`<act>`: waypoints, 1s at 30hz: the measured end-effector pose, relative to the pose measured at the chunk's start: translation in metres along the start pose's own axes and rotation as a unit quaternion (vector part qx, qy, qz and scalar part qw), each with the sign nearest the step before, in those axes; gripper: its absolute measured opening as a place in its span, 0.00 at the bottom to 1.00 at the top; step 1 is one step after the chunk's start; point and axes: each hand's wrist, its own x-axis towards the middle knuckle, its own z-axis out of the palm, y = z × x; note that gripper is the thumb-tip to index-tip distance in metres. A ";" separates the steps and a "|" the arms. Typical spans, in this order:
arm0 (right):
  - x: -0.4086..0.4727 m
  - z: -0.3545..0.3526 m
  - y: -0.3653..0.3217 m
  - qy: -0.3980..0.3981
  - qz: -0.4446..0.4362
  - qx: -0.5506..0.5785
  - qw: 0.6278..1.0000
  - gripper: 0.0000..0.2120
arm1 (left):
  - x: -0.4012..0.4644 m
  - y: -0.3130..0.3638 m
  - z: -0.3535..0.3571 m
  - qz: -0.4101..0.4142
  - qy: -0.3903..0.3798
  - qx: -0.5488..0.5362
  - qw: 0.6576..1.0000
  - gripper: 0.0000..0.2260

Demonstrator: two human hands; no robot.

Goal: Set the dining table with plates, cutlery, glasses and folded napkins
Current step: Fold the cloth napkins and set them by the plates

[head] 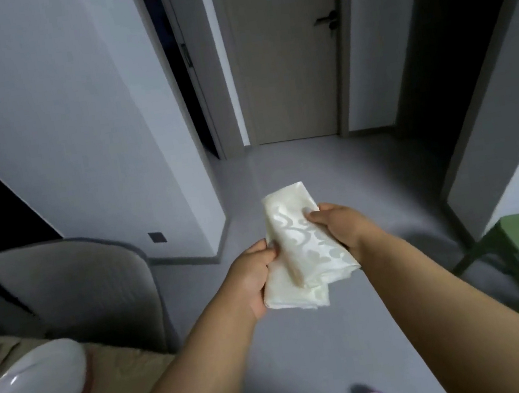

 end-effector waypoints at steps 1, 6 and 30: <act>0.022 0.000 -0.012 -0.028 0.011 0.003 1.000 0.06 | 0.018 0.012 -0.002 0.005 0.006 0.000 1.000 0.12; 0.131 0.015 -0.066 -0.125 0.032 -0.009 0.992 0.06 | 0.096 0.065 -0.015 0.009 0.034 -0.080 0.996 0.13; 0.383 0.420 -0.132 -0.418 -0.041 -0.188 0.888 0.14 | 0.131 0.230 -0.301 0.194 0.461 -0.307 0.810 0.08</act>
